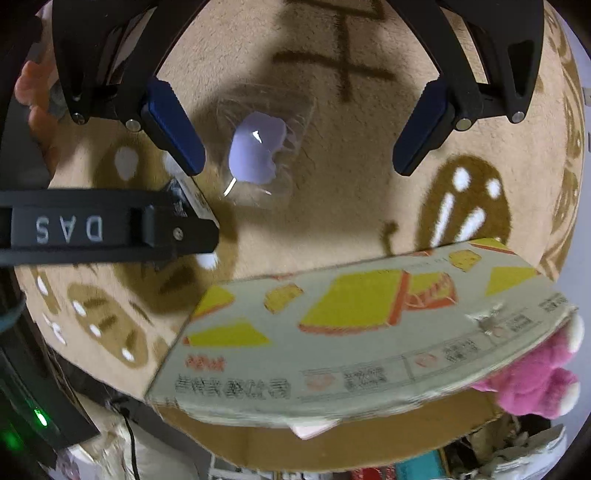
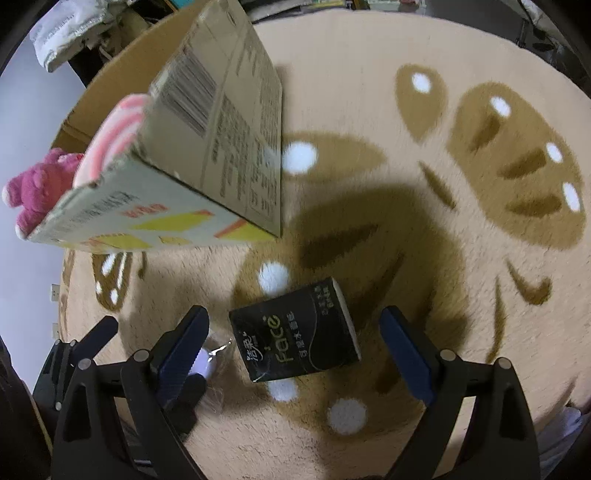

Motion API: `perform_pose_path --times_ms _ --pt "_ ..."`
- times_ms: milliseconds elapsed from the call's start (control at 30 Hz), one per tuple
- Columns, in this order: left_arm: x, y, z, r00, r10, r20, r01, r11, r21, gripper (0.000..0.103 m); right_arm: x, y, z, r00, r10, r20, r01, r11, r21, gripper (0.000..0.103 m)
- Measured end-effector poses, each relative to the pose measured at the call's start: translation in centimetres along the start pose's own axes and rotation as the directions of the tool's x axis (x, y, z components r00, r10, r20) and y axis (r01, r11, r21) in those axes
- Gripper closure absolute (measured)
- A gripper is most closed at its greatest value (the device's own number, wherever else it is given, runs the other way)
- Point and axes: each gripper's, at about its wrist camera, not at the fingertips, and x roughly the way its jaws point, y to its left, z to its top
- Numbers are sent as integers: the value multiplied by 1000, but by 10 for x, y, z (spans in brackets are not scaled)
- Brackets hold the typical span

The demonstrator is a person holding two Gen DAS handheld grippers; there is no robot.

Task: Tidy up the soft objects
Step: 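Grasp clear bag with purple item with left tool while right tool grasps black tissue pack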

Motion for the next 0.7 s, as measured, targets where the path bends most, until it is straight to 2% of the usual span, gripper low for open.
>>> perform_pose_path --times_ms 267,400,500,700 --pt "21 -16 -7 996 52 -68 -48 997 58 2 12 7 2 999 -44 -28 44 999 -5 12" --pt "27 -18 -6 996 53 -77 -50 998 47 3 11 8 0 998 -62 -16 62 998 -4 21" --pt "32 -22 -3 996 44 -78 -42 998 37 7 10 9 -1 997 -77 -15 77 997 1 31" --pt "30 -22 -5 997 50 -64 -48 999 19 18 1 2 -10 998 -59 2 59 998 9 33"
